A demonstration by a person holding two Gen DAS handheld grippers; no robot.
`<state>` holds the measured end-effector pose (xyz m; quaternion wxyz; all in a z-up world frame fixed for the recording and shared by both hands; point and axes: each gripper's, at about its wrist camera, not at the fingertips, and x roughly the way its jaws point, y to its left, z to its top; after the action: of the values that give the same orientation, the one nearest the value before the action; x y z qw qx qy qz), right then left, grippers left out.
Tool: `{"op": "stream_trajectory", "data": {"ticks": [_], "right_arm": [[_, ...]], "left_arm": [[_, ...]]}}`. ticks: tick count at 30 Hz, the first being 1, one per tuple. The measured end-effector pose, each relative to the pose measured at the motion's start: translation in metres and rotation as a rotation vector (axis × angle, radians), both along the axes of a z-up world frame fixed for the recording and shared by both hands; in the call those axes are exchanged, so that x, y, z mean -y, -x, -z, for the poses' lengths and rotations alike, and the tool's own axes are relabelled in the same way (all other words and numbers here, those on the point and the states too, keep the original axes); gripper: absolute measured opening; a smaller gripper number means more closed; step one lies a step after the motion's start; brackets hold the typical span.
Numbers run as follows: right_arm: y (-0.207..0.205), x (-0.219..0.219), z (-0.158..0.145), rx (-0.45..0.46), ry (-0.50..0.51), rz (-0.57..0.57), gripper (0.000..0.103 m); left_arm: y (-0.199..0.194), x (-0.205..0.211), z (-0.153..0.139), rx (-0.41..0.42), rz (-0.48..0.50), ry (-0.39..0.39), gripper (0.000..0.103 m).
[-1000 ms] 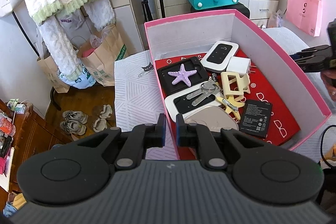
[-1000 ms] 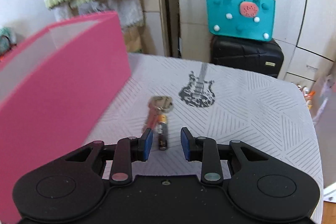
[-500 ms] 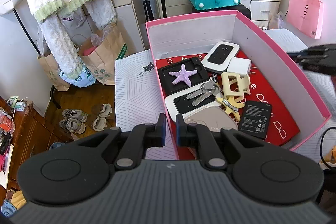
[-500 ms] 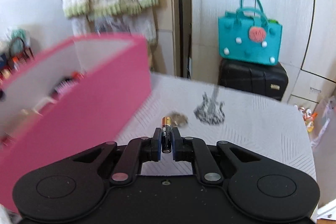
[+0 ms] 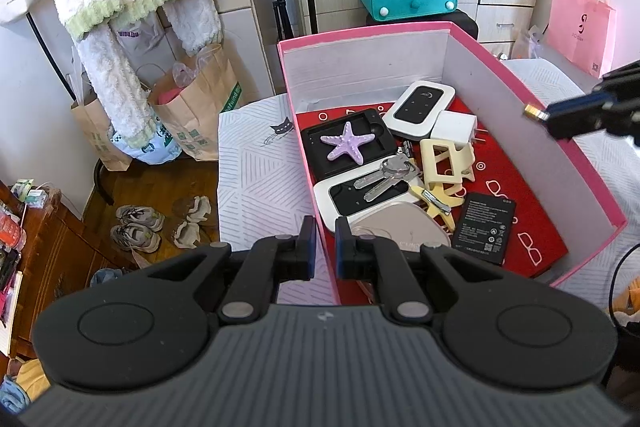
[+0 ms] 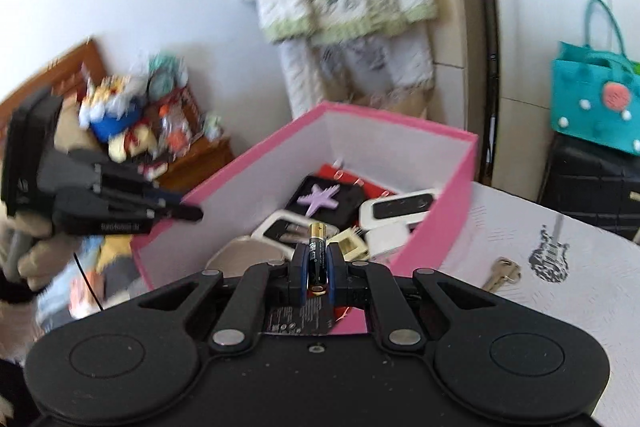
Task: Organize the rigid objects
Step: 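Lower the AA battery into the box beside the black battery, release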
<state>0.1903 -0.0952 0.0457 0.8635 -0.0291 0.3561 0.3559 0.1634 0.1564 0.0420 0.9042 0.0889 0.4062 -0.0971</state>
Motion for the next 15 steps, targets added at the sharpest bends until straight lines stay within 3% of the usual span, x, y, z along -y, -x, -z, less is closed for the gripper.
{"op": "stream_trajectory", "data": {"ticks": [6, 15], "right_arm": [[-0.002, -0.015, 0.009, -0.012, 0.106, 0.003, 0.012], [-0.002, 0.003, -0.008, 0.056, 0.079, 0.060, 0.013]], "left_arm": [[0.002, 0.000, 0.000, 0.001, 0.002, 0.015, 0.008], [0.002, -0.001, 0.000, -0.002, 0.002, 0.018, 0.008]]}}
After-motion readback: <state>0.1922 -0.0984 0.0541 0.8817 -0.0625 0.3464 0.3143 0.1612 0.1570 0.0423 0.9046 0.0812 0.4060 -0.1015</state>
